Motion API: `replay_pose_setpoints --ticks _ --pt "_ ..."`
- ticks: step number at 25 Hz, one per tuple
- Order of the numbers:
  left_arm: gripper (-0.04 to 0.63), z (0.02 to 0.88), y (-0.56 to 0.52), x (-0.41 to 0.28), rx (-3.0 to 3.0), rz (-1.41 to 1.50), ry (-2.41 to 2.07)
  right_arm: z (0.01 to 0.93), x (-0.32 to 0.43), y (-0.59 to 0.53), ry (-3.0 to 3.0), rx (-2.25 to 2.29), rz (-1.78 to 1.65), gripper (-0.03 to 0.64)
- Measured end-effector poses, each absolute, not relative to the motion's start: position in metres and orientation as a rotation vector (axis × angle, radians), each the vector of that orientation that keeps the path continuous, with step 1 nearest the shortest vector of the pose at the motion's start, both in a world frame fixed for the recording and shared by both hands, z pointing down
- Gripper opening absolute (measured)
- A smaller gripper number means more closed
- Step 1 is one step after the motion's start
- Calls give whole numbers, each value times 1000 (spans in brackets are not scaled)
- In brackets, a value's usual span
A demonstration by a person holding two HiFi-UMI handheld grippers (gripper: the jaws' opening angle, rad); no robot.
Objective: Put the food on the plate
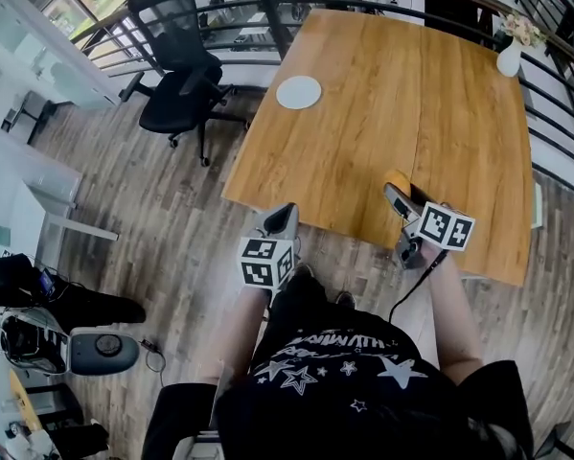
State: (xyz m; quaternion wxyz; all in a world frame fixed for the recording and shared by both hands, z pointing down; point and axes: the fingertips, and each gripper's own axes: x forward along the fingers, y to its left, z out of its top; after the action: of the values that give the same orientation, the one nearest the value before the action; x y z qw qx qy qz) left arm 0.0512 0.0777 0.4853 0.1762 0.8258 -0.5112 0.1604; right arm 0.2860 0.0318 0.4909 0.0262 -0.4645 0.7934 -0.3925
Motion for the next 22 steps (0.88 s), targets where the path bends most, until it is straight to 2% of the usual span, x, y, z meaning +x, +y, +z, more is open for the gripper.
replay_pose_setpoints --ticks 10,22 --pt "2 496 47 31 2328 435 -1429 492 271 -1 2476 -1461 -1195 325" --pt "2 493 -56 -2 2329 399 -1420 481 239 -101 2488 -1482 -1160 325"
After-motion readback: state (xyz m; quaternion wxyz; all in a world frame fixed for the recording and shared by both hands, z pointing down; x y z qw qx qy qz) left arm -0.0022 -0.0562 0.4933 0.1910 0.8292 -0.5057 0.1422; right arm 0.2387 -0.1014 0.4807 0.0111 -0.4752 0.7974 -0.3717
